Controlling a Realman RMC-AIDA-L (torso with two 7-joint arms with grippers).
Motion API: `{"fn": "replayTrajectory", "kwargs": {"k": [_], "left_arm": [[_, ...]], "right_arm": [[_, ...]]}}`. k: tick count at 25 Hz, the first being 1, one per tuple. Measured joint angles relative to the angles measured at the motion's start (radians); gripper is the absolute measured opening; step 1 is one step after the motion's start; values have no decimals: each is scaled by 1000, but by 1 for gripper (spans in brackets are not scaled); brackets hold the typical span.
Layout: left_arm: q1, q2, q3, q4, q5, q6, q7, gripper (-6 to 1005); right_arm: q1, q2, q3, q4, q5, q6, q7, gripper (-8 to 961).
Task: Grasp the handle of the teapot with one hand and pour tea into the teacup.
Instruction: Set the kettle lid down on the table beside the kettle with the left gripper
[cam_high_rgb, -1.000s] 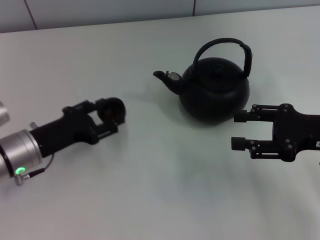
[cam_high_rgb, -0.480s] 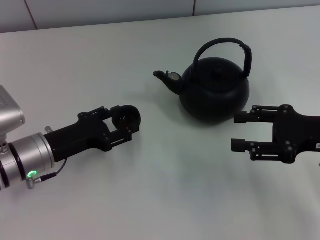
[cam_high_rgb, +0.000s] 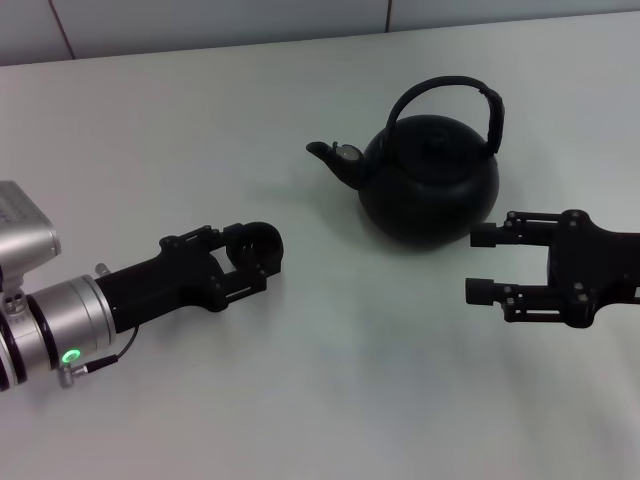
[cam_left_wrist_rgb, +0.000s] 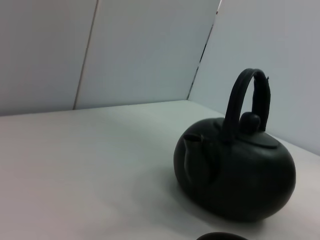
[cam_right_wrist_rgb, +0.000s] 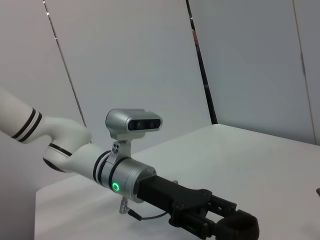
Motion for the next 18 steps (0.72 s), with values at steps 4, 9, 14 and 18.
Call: {"fn": "replayTrajectory", "kwargs": {"k": [4,9,14,18], "left_arm": [[3,0,4,-10,0,-11,0,769],[8,0,6,-14,0,-18,1,776],[8,0,6,-22,5,-36,1,783],[8,0,6,-26,7,-44,1,789]], "right_arm": [[0,-1,0,0,0,0,0,697],[-1,-1,-2,1,0,0,0,697],[-4,-1,0,1,0,0,-1,697],[-4,-2,-1,2,0,0,-1,697]]}}
